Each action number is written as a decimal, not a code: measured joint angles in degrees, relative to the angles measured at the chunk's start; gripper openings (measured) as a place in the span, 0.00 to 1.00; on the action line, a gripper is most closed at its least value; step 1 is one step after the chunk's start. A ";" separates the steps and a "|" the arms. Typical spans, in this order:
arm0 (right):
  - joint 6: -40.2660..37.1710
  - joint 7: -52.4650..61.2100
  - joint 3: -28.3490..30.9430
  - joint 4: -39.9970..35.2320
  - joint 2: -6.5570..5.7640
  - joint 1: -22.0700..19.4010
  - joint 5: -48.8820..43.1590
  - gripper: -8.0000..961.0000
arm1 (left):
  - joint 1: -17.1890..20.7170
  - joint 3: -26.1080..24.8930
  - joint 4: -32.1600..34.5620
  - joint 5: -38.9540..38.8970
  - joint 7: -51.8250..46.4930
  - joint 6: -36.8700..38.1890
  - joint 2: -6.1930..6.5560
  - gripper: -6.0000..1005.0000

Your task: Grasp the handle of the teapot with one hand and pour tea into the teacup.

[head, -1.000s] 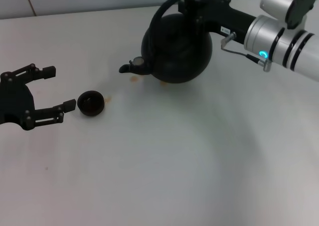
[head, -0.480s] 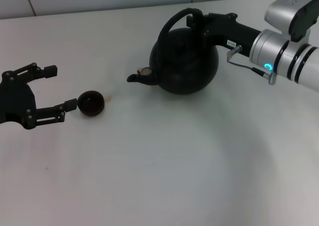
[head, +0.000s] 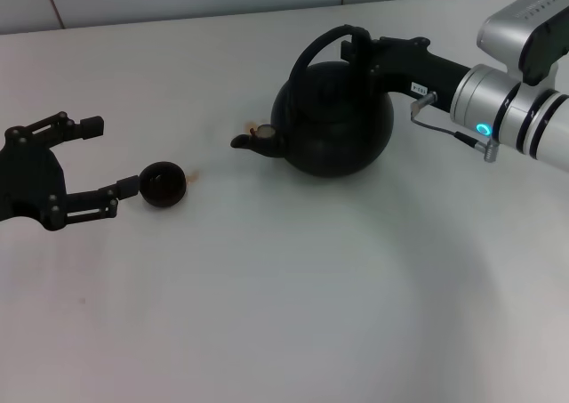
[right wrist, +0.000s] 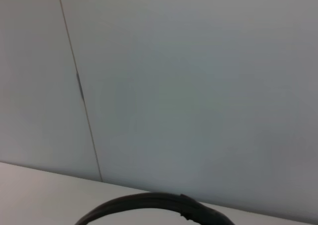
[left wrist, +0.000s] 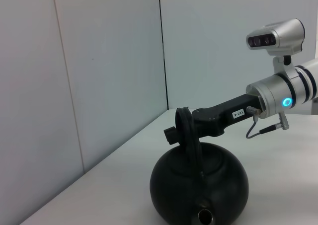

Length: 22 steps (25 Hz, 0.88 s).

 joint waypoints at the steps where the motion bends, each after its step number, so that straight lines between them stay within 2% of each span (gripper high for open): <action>1: 0.01 0.00 0.00 0.11 0.00 0.00 0.00 0.14 | 0.00 0.00 0.00 0.00 0.00 0.00 0.00 0.87; 16: 0.00 0.44 -0.04 -0.68 -0.19 -0.60 -0.06 0.14 | 0.40 0.00 0.33 0.00 0.00 0.26 0.00 0.87; 22: -0.75 0.54 -0.03 -2.39 0.06 -1.87 -0.06 0.36 | 0.44 0.00 0.32 0.00 0.00 0.20 0.00 0.87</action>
